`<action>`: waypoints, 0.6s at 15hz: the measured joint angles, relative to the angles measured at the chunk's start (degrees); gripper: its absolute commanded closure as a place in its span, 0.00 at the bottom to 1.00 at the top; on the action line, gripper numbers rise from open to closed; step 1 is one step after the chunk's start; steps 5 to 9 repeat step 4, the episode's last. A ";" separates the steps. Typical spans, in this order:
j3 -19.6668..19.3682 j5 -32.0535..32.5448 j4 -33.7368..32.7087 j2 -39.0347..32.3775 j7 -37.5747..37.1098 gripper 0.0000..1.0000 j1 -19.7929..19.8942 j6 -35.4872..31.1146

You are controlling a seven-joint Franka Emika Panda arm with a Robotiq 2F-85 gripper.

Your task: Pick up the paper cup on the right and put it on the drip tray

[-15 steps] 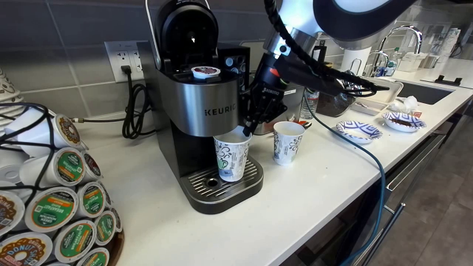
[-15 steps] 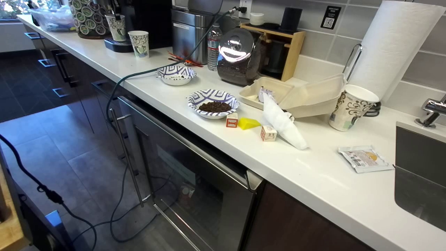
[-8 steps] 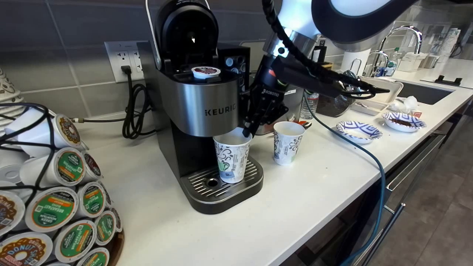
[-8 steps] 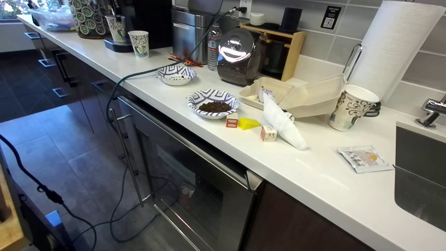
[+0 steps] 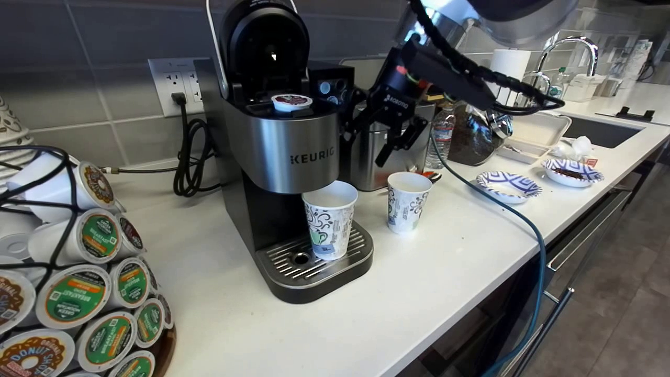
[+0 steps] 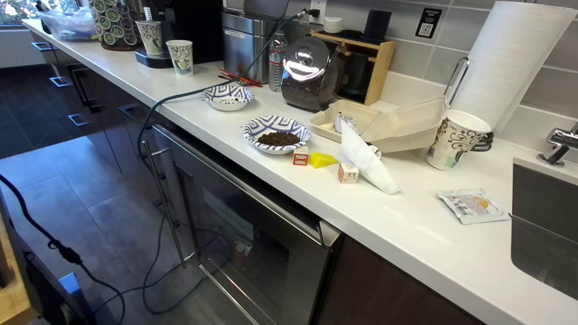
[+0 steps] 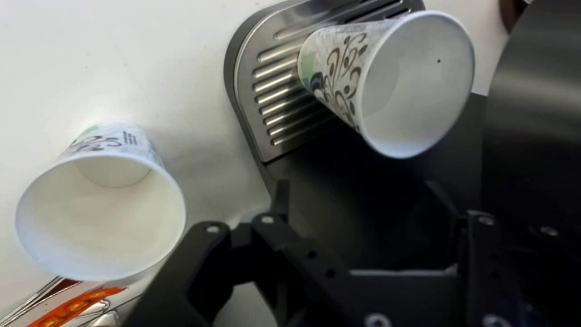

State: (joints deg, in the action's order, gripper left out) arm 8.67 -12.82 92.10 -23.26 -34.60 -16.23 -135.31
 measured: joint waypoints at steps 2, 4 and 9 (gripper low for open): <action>0.33 -1.42 2.13 2.85 5.54 0.00 1.85 1.43; 0.47 -1.48 5.82 6.80 12.78 0.00 3.15 1.99; 0.47 -1.48 5.82 6.80 12.78 0.00 3.15 1.99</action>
